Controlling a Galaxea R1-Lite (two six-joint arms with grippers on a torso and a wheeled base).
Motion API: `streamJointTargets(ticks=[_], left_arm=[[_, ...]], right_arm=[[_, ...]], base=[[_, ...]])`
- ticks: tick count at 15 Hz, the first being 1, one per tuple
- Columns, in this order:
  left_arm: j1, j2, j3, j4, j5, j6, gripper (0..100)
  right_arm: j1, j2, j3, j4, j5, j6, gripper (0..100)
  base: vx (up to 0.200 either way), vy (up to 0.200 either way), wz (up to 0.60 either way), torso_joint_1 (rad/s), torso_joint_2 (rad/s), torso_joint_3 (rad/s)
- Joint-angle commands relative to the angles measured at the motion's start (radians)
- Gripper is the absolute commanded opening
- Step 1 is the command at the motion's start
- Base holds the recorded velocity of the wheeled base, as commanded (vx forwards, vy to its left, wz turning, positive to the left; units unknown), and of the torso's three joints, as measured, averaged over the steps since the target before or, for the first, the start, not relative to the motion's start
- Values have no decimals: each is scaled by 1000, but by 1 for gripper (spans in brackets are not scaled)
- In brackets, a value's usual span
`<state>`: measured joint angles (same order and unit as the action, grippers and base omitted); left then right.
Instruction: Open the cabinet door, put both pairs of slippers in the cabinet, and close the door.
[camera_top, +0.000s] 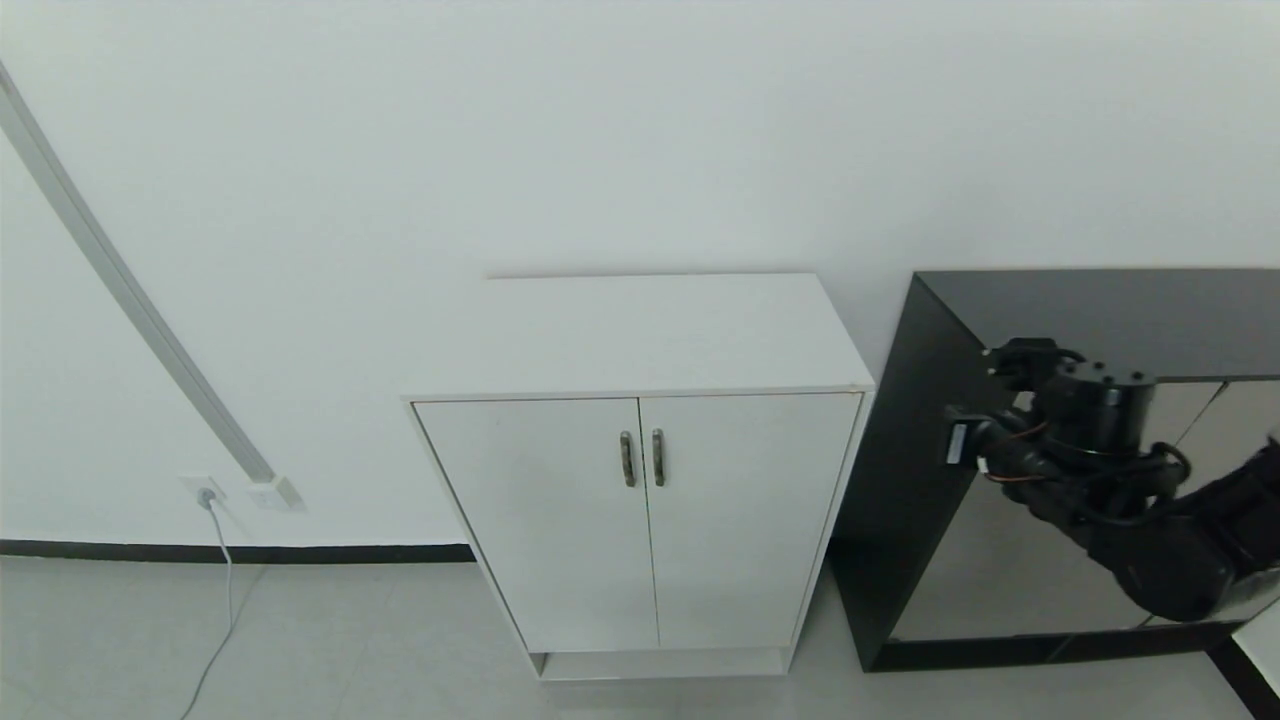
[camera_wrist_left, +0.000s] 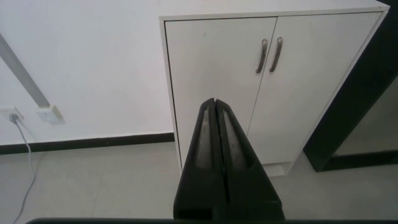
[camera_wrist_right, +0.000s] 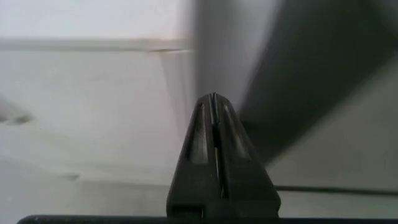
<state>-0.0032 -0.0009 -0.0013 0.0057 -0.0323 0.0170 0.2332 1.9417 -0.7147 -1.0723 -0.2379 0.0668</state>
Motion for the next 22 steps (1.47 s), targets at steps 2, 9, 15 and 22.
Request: streamJointTargets(ticks=[2,9,15,22], left_arm=[[0,1,0,0,0,0,0],[0,1,0,0,0,1,0],[-1,1,0,0,0,1,0],[0,1,0,0,0,1,0]], right_arm=[[-239,-193,167,-15,-3,-1,0],[-508,-368,512,-17,130,-73,0],[-106,-507,715,11,8,-85,0],[-101,-1135,715,743,241,-140,0]], base=[[0,0,0,0,0,0],[0,0,0,0,0,0],[0,0,0,0,0,0],[0,0,0,0,0,0]])
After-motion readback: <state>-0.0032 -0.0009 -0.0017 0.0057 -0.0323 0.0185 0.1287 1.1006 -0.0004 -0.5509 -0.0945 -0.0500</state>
